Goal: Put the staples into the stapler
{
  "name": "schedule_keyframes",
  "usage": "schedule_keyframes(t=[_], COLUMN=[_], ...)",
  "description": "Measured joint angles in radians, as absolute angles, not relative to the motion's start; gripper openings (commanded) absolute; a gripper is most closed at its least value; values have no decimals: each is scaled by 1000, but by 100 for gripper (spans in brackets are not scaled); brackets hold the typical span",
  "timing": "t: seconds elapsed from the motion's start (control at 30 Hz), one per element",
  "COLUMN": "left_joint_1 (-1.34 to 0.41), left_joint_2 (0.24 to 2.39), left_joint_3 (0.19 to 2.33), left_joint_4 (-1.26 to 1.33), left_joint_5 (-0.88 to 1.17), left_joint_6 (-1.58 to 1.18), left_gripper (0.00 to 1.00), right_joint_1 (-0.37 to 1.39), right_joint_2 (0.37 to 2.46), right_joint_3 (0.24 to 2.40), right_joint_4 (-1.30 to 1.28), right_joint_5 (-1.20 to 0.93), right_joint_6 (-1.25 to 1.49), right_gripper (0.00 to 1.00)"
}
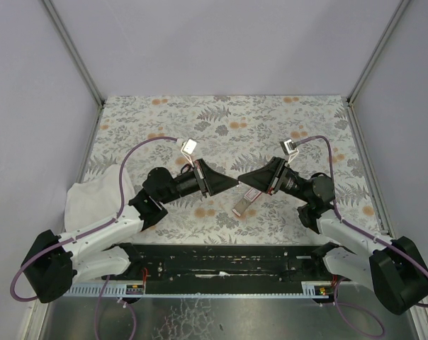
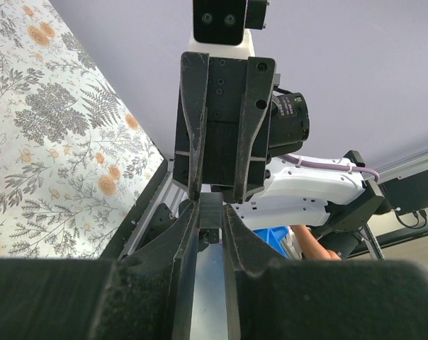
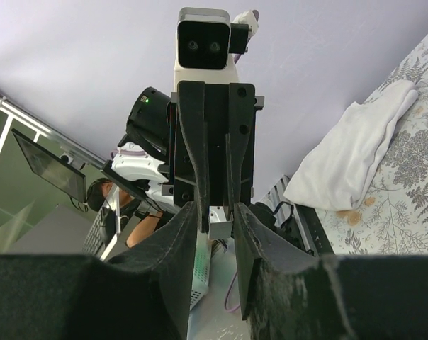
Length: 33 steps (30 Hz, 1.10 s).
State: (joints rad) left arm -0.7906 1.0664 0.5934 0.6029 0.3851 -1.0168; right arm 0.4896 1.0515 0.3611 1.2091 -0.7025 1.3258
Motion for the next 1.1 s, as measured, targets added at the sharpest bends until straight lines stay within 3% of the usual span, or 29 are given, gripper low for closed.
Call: schedule_keyframes(t=[0.33,0.67,0.97,1.1], left_joint_1=[-790,-790,-788,-768], left_joint_2=[1066,1066,1063,1025], left_joint_3=[592,587,587,587], left_joint_4=[615,636,599,520], left_joint_5=[378,377,346,315], left_joint_6=[-1024,-1028,-997,-960], left_gripper=[15,16,69,80], right_joint_1=[496,496,498,499], right_joint_2=[1062,1062,1052,1011], right_joint_3=[361,357,350,358], right_joint_4=[1218,1231,1216,1045], right_joint_5=[-709,-698,-692,-686], right_joint_6=[1332,1350,1330,1219], right_gripper=[22,18,17,18])
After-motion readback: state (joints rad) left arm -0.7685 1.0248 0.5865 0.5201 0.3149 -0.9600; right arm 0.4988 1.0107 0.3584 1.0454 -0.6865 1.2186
